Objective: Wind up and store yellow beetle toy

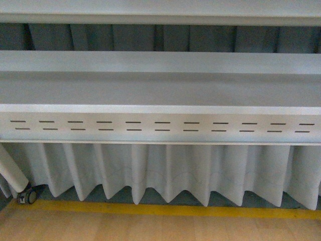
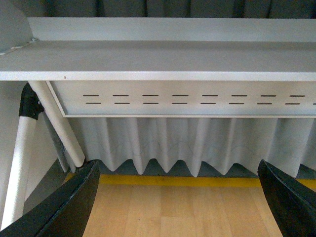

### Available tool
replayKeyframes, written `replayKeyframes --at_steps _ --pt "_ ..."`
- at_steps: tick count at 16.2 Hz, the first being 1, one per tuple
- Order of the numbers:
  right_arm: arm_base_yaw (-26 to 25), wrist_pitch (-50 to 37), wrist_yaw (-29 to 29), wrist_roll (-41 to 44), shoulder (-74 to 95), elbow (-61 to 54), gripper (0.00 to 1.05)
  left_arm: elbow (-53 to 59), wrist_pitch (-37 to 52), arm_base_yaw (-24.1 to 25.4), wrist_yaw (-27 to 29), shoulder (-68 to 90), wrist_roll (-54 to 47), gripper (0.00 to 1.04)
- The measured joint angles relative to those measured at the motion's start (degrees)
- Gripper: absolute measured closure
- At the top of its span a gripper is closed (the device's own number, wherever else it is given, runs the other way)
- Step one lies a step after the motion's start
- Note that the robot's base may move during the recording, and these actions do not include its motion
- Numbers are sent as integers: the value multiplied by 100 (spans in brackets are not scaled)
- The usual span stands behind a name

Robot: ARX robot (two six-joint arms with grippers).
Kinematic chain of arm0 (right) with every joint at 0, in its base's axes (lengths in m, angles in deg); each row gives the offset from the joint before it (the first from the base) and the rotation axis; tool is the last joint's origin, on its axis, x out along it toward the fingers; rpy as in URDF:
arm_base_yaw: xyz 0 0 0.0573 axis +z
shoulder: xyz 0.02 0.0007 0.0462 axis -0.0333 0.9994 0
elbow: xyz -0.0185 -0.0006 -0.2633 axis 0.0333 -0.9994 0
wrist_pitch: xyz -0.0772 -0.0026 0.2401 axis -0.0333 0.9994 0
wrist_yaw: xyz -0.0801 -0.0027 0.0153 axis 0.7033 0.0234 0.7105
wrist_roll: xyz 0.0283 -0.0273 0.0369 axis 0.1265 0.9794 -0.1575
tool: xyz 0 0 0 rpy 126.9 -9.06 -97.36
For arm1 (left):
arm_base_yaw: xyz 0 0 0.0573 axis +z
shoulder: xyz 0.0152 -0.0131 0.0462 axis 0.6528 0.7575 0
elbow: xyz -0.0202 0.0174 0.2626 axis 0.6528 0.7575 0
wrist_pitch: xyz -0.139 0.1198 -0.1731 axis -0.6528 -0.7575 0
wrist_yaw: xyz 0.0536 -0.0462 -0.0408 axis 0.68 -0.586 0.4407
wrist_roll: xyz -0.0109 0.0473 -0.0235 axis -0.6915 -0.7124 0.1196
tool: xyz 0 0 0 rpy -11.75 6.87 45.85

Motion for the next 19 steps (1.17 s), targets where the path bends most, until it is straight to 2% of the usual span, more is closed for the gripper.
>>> replayKeyframes --at_steps 19 --pt "0 0 0 0 0 0 7 0 0 0 0 0 0 7"
